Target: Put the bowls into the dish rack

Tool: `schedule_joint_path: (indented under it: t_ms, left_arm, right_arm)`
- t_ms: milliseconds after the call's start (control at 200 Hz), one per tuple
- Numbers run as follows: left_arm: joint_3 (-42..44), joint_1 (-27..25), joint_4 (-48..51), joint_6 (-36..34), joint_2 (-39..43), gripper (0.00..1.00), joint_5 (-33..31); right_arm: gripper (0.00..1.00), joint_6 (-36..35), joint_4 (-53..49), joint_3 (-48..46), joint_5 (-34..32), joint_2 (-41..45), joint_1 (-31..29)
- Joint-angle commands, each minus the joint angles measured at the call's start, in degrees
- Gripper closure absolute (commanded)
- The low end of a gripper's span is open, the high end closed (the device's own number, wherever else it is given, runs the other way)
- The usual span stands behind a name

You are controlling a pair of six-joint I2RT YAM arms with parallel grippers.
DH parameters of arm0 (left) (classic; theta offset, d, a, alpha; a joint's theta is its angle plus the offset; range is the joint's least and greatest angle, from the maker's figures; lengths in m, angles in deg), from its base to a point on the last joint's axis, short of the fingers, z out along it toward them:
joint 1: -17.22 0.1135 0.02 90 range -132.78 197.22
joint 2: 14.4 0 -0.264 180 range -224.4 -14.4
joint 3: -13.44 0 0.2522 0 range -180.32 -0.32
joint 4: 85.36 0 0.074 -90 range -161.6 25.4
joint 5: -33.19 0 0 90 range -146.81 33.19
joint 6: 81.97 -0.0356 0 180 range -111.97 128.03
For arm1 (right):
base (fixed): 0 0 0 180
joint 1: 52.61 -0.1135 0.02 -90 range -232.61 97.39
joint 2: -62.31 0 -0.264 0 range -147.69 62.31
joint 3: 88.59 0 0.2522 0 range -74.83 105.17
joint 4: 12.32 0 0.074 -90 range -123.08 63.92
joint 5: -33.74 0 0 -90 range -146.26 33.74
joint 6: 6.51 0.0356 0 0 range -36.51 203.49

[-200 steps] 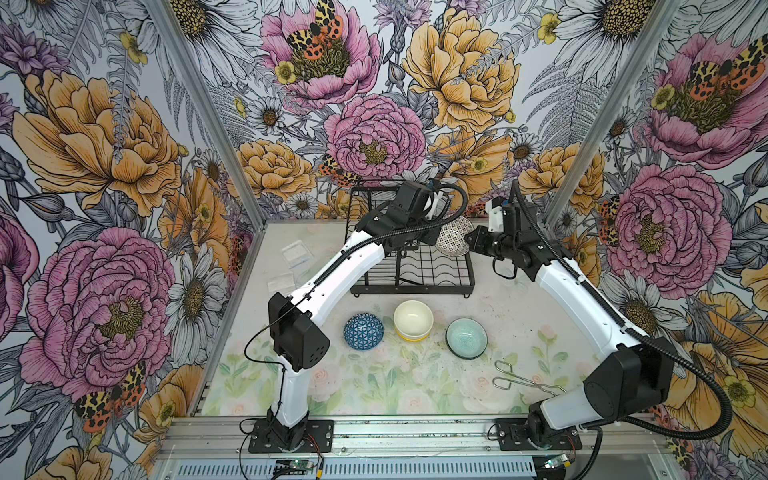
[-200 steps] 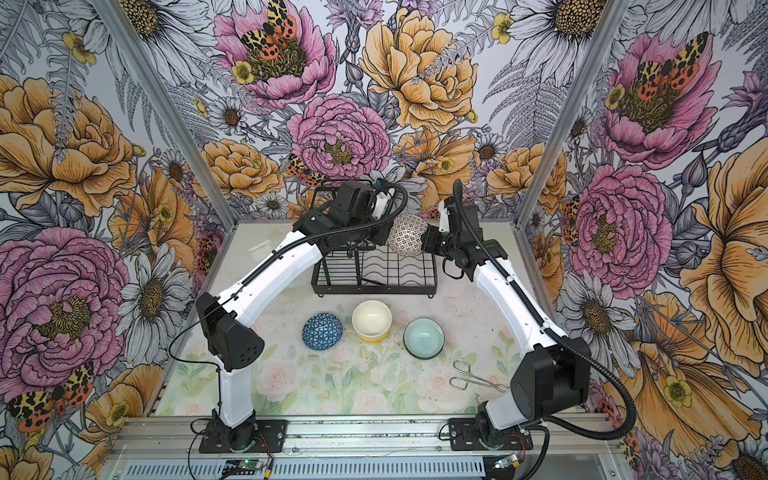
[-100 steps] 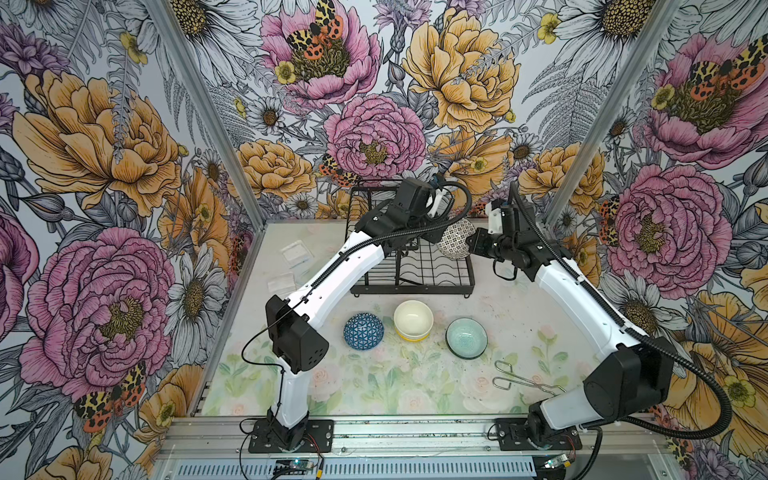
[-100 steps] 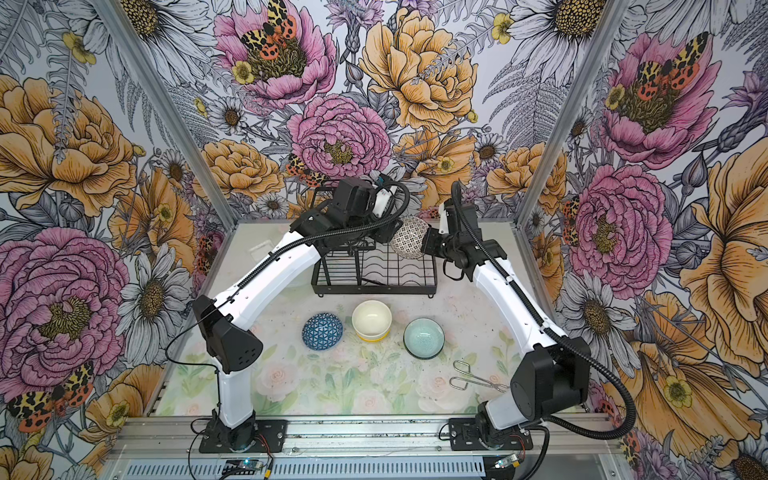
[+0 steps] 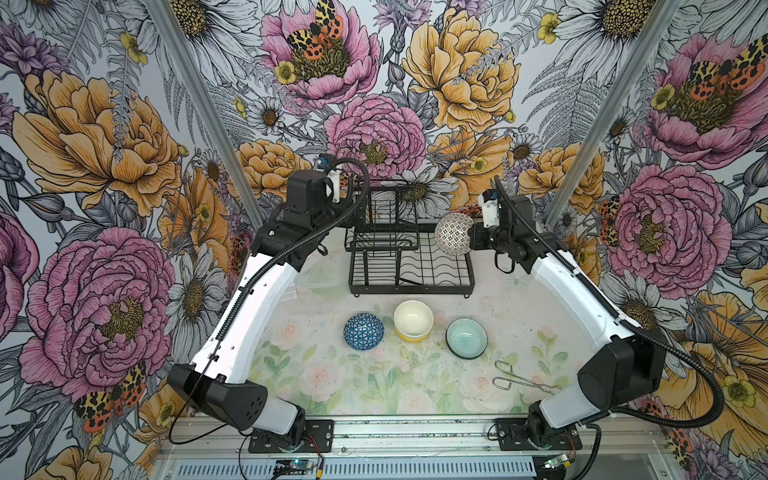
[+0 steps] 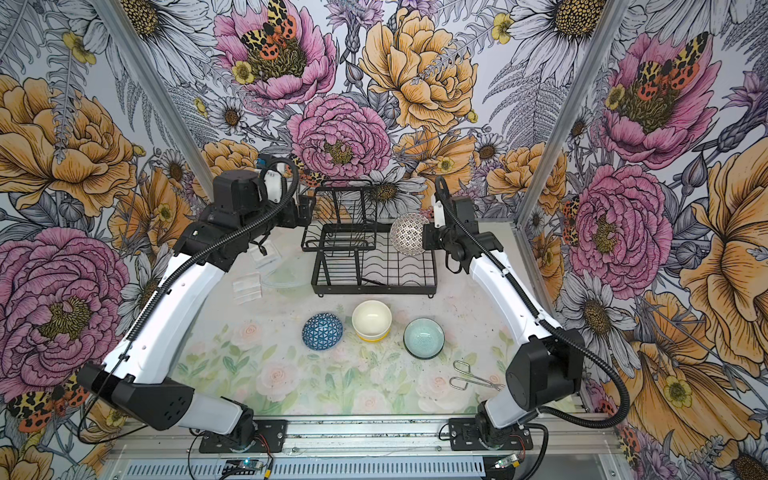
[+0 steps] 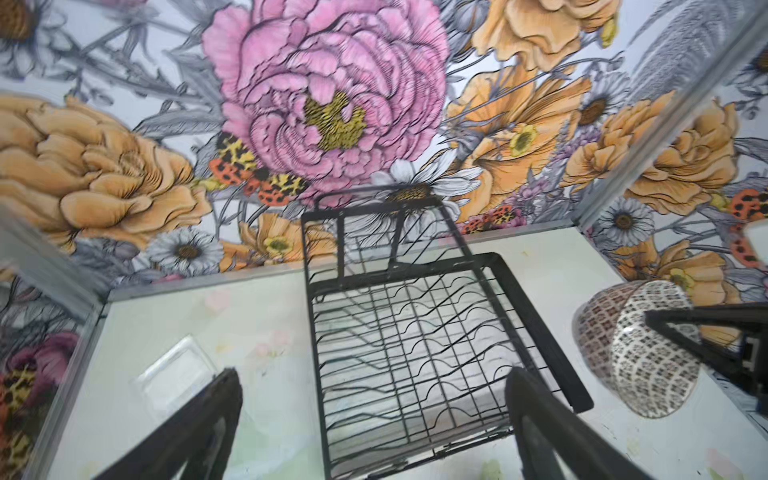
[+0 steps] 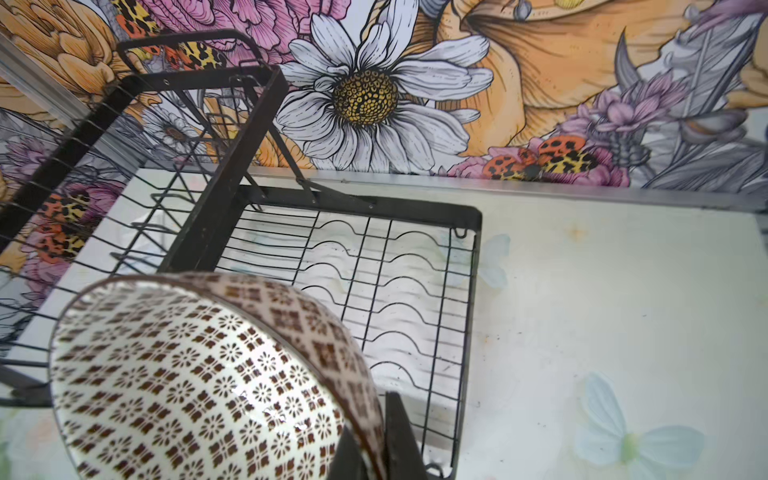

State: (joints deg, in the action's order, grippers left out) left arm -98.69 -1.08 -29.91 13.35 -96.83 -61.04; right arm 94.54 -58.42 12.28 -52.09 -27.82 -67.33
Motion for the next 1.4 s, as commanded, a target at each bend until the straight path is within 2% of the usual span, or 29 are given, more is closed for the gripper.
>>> schedule_joint_path:
  t_ms: [0,100,245,460,650,1111,1396]
  left_arm:
    - [8.51,4.86,-0.16,5.39,2.76,0.01,3.02]
    - [15.05,7.75,-2.12,7.42,4.94,0.01,4.92]
    - [22.16,8.74,-5.25,8.47,6.61,0.01,6.11]
    - [29.02,11.55,-8.61,10.06,6.82,0.01,10.62]
    - [29.86,12.11,-9.95,10.25,5.27,0.01,12.35]
    - [29.84,12.37,-10.38,10.15,4.69,0.01,13.83]
    - [29.57,12.33,-10.37,10.05,4.74,0.01,14.36]
  right_arm:
    - [1.00,-10.20,9.74,4.31,-8.30,-5.01,-0.39]
    - [1.00,-15.21,14.15,7.54,-9.84,-11.10,-0.67]
    - [1.00,-20.11,17.25,12.25,-12.10,-19.41,-0.68]
    - [1.00,-25.06,21.64,14.51,-11.79,-26.51,-1.51]
    - [1.00,-31.67,42.05,4.63,-11.61,-27.51,-3.02]
    - [1.00,-41.72,57.02,3.94,-15.34,-35.42,-6.61]
    - [1.00,-45.53,63.02,4.38,-17.08,-39.22,-7.52]
